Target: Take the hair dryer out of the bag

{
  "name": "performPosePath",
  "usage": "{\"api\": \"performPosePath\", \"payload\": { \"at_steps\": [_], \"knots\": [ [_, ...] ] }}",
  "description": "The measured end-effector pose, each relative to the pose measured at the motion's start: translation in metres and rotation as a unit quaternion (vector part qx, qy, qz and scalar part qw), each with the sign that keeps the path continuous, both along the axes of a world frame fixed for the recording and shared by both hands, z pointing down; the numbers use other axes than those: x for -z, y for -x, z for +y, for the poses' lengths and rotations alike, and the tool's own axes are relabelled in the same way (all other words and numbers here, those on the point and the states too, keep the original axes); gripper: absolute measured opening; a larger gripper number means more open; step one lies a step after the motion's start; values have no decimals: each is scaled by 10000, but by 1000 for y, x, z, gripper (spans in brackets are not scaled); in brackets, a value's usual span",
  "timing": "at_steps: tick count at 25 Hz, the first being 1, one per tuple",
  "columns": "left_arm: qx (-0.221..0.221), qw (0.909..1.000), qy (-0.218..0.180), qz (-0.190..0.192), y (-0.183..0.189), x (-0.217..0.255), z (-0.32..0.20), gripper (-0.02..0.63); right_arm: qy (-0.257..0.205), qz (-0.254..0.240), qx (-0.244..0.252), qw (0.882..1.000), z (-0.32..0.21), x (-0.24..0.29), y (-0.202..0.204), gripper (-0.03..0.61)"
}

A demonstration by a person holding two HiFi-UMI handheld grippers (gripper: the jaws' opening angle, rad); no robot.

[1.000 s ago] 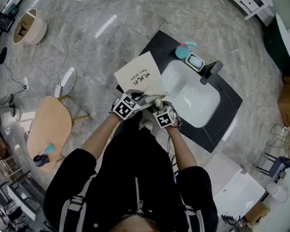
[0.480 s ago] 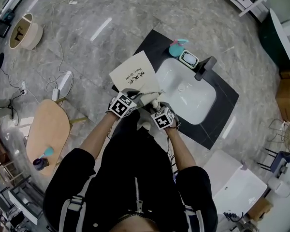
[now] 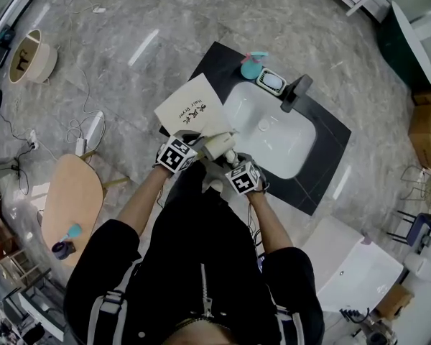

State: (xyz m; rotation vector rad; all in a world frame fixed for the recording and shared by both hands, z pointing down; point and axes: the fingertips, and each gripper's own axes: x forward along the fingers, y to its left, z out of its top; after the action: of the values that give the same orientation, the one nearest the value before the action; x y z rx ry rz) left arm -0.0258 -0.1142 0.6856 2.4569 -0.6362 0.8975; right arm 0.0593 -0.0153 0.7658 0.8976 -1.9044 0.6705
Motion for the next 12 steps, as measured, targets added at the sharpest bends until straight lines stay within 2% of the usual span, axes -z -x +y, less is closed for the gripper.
{"api": "performPosePath", "payload": {
  "at_steps": [12],
  "knots": [
    [-121,9997,34,-219,-9,-14,9,51,-143,-85,-471,9988,17,9,-28,221]
  ]
}}
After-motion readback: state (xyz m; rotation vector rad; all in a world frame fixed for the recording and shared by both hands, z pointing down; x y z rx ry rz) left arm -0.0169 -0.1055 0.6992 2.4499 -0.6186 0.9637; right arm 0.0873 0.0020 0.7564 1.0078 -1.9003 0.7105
